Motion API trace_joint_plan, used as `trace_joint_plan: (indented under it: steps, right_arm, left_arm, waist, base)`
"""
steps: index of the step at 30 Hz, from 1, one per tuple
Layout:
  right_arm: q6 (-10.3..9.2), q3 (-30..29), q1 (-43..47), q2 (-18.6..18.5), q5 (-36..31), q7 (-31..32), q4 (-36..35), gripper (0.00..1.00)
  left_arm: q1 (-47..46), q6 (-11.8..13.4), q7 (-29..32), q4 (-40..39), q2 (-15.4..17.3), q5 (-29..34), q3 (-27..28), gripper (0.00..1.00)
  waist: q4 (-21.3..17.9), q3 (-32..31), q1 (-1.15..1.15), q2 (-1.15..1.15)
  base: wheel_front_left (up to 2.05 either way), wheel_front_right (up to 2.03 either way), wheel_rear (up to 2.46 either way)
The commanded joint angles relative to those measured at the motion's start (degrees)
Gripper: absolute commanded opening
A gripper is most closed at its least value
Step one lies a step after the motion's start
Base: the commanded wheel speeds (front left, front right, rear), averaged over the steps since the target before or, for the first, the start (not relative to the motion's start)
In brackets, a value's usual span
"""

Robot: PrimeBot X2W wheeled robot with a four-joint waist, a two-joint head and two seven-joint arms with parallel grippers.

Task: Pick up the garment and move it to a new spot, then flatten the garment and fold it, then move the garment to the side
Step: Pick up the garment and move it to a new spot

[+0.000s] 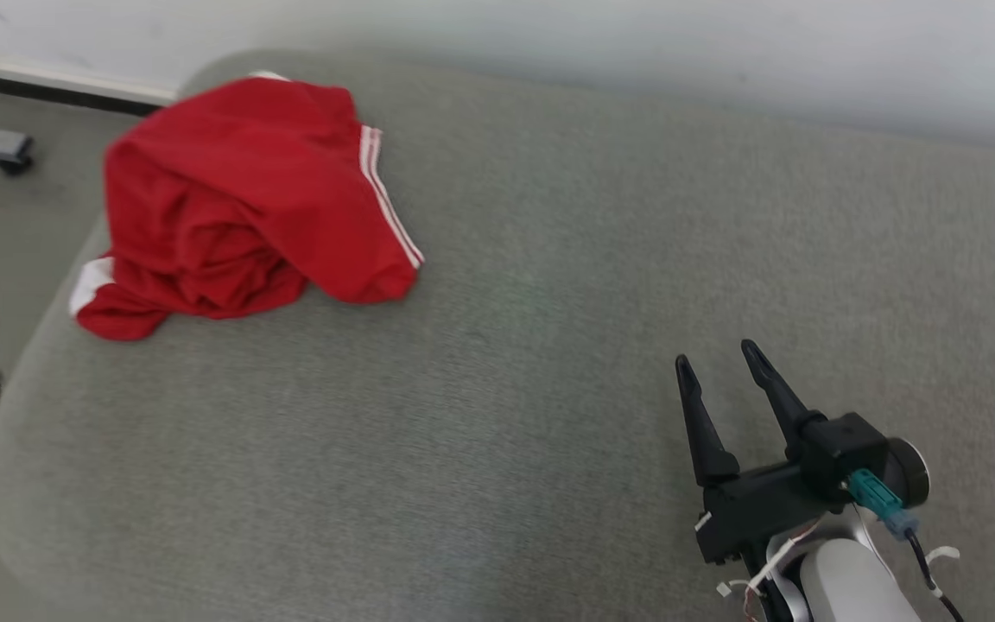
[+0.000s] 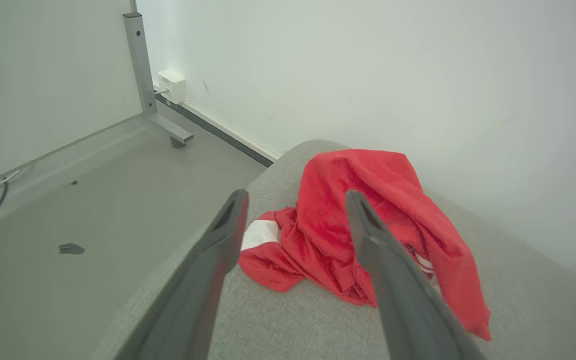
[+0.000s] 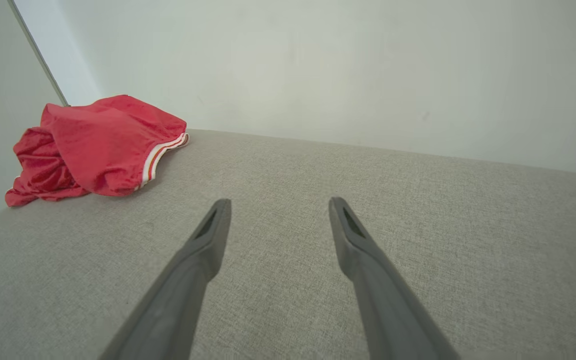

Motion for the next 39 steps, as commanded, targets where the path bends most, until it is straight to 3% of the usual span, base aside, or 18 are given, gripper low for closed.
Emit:
trace_joint_plan:
  steps: [1,6,15,26,27,29,34,39]
  right_arm:
    - [-0.12,0.4,-1.3,-0.2,-0.7,-0.1,-0.6,1.00]
    - [-0.12,1.7,-2.9,-0.2,-0.5,-0.2,-1.4,1.00]
    - [-0.12,2.5,-4.7,-0.1,0.7,-1.2,-1.4,1.00]
    - [-0.12,2.8,-4.2,-0.2,2.2,-2.0,0.3,1.00]
    - [-0.12,2.9,-4.2,-0.2,2.3,-2.0,0.4,1.00]
    - [-0.12,2.8,-4.4,-0.2,2.4,-2.1,0.5,1.00]
    - [-0.12,2.7,-4.3,-0.2,2.7,-2.3,0.9,1.00]
    - [-0.12,2.6,-3.2,-0.1,3.6,-2.5,2.2,1.00]
  left_arm:
    - [-2.6,0.3,1.6,0.2,0.6,-1.5,0.9,1.00]
    - [-8.4,3.8,7.1,0.3,0.7,-8.2,5.9,1.00]
    - [-10.5,11.8,15.2,-3.6,3.4,-9.7,8.6,1.00]
    - [-6.3,15.8,16.8,-5.0,5.8,-7.6,9.5,1.00]
    - [-6.2,16.0,17.0,-5.0,5.9,-7.5,9.4,0.97]
    - [-6.2,15.6,17.4,-5.0,6.2,-7.1,8.7,0.00]
    - [-6.3,14.0,15.9,-4.4,7.4,-6.6,8.4,0.00]
    - [-8.5,9.9,13.6,-3.4,9.2,-6.1,6.7,0.00]
  waist:
    - [-9.1,10.2,-0.02,-0.01]
    - [-12.2,14.3,-0.02,-0.01]
    - [-17.7,17.7,-0.02,-0.01]
    - [-20.4,16.8,-0.02,-0.01]
    - [-20.6,16.7,-0.02,-0.01]
    - [-20.7,16.5,-0.02,-0.01]
    - [-20.5,15.2,-0.02,-0.01]
    - [-19.7,11.4,-0.02,-0.01]
  base:
    - [0.00,0.00,0.00]
    - [0.00,0.00,0.00]
    - [0.00,0.00,0.00]
    - [0.00,0.00,0.00]
    - [0.00,0.00,0.00]
    - [0.00,0.00,0.00]
    - [0.00,0.00,0.00]
    - [0.00,0.00,0.00]
